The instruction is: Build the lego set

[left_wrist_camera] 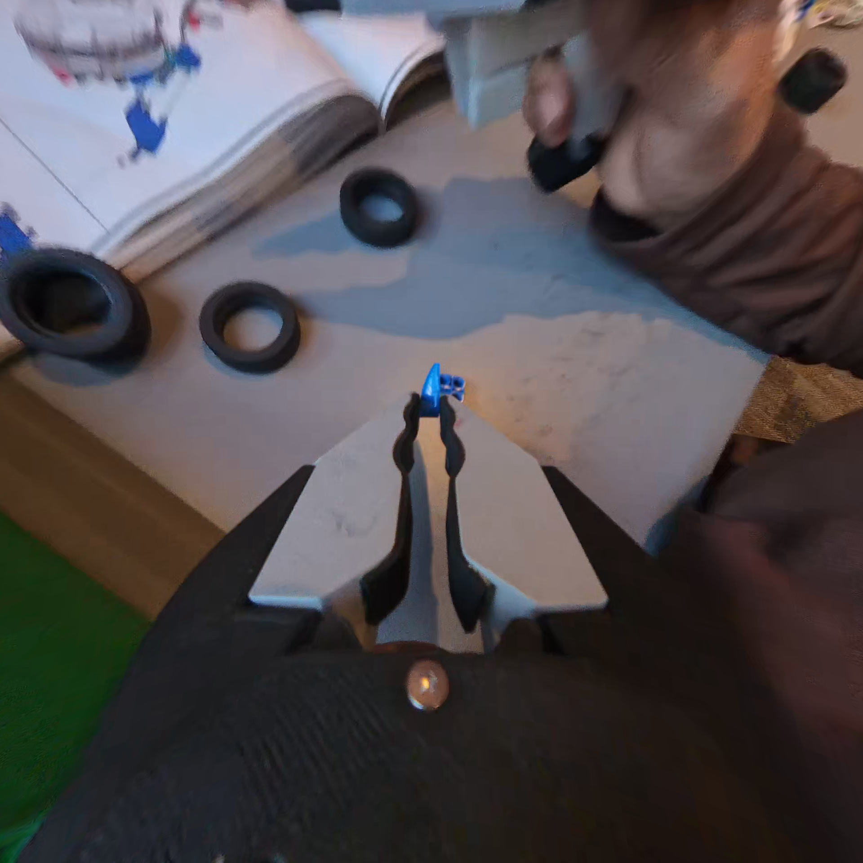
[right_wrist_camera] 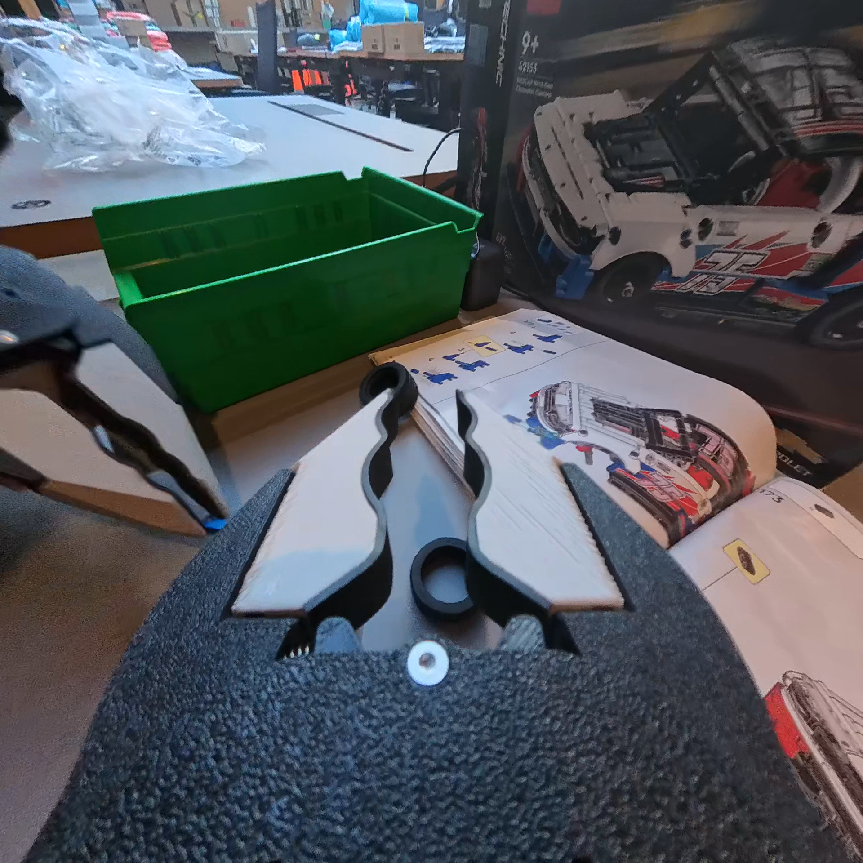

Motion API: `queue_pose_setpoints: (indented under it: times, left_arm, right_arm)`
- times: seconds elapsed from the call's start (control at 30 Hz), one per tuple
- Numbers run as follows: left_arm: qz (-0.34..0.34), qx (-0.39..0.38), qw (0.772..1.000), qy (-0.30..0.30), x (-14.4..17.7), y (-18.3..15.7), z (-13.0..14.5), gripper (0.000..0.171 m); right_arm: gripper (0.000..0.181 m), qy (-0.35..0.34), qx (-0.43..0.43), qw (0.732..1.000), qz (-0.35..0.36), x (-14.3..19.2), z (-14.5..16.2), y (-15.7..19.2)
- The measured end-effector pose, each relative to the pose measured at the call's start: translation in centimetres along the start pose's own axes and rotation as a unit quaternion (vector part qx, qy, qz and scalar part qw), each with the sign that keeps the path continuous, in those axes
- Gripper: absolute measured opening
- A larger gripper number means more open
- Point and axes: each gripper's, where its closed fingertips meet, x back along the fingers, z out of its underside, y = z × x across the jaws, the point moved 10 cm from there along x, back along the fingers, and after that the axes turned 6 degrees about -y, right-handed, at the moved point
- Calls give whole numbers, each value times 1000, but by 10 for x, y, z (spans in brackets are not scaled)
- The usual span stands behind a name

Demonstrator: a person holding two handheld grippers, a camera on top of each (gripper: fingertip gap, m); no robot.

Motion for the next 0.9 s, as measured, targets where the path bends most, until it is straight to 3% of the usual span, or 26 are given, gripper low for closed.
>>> queue_pose_setpoints:
  times: [0.07,0.13,0.27,0.57,0.9]
  left_arm:
    - [15,12,1000,13,-8,0,9,5]
    - [-3,8,1000,16,-11,2,14,20]
    - [21,11,1000,5,-11,-1,20,24]
    - [68,44,997,-10,-6,2,31,39]
    - [70,-14,992,-107,24,-3,37,48]
  right_arm:
    - [26,11,-3,1000,-9,0,2,1]
    - [26,25,-9,1000,-16,0,4,1]
    - [26,58,-12,998,8,0,10,-3]
    - [26,66,-30,997,-13,-3,17,-2]
    - [26,39,-5,998,-42,-7,22,8]
